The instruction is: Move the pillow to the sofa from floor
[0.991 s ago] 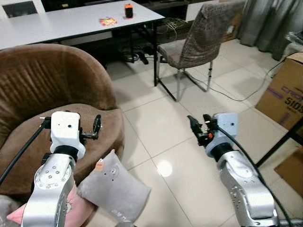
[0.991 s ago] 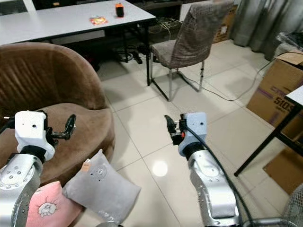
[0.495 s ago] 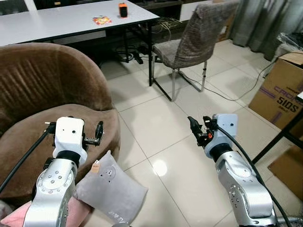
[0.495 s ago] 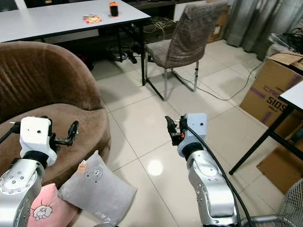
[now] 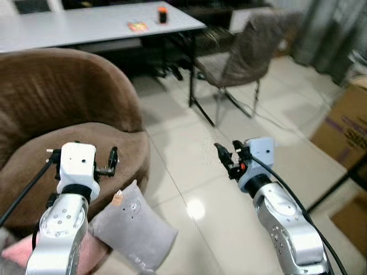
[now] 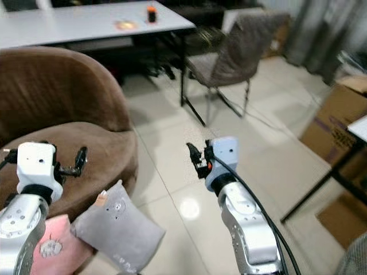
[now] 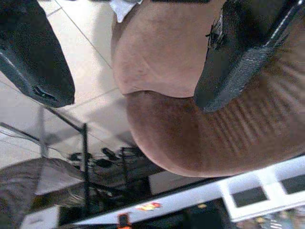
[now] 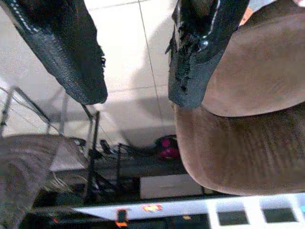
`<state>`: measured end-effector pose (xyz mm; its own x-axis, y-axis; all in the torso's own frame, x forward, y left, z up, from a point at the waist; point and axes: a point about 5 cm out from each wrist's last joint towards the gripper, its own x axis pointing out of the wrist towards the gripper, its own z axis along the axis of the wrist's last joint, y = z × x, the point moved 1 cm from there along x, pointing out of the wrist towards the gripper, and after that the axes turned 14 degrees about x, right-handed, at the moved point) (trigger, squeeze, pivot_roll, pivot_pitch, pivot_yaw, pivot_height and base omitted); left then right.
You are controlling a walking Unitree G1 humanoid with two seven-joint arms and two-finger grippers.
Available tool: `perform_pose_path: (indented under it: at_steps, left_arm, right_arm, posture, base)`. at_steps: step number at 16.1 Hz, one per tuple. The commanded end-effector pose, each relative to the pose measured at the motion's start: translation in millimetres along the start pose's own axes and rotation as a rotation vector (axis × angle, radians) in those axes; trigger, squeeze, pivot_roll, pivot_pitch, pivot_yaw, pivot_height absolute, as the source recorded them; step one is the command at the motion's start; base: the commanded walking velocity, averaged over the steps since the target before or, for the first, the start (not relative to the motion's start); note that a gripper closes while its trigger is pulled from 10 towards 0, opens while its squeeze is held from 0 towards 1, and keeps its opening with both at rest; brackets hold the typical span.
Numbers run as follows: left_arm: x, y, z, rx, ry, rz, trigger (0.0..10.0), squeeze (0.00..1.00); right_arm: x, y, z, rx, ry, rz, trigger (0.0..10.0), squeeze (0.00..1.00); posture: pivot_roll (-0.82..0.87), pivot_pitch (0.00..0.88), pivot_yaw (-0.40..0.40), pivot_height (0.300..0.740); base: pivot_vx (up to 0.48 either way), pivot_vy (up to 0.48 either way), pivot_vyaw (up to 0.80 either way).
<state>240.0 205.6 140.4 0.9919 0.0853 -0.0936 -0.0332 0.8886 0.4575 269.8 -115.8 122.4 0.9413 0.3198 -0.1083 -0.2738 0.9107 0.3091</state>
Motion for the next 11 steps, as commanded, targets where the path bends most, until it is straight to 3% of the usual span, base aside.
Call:
perform_pose_path:
  at_steps: [1, 5, 9, 11]
  left_arm:
    - [1.8, -3.5, 5.7, -0.014, -0.024, -0.012, 10.0, 0.0]
    - [4.9, -3.2, 10.9, -0.033, -0.051, -0.013, 10.0, 0.0]
    - [6.0, -2.7, 13.0, -0.059, -0.061, -0.01, 10.0, 0.0]
    - [6.5, -3.2, 13.7, -0.065, -0.064, -0.013, 10.0, 0.0]
  right_arm:
    - [1.9, -3.2, 4.3, 0.006, 0.003, 0.01, 10.0, 0.0]
    - [3.6, -4.5, 10.0, 0.064, -0.023, 0.006, 10.0, 0.0]
    - [5.4, -2.0, 11.0, -0.02, -0.019, 0.028, 10.0, 0.0]
    - [6.8, -4.1, 10.9, -0.008, -0.019, 0.012, 10.0, 0.0]
  posture:
    - [-0.02, 0.0, 0.002, 0.74]
    - [-0.02, 0.0, 0.0, 0.74]
    - [-0.02, 0.0, -0.002, 0.74]
    - [-0.01, 0.0, -0.006, 0.74]
  base:
    - [0.0, 0.0, 0.0]
    - [0.0, 0.0, 0.0]
    - [0.137, 0.0, 0.0]
    - [0.277, 0.0, 0.8]
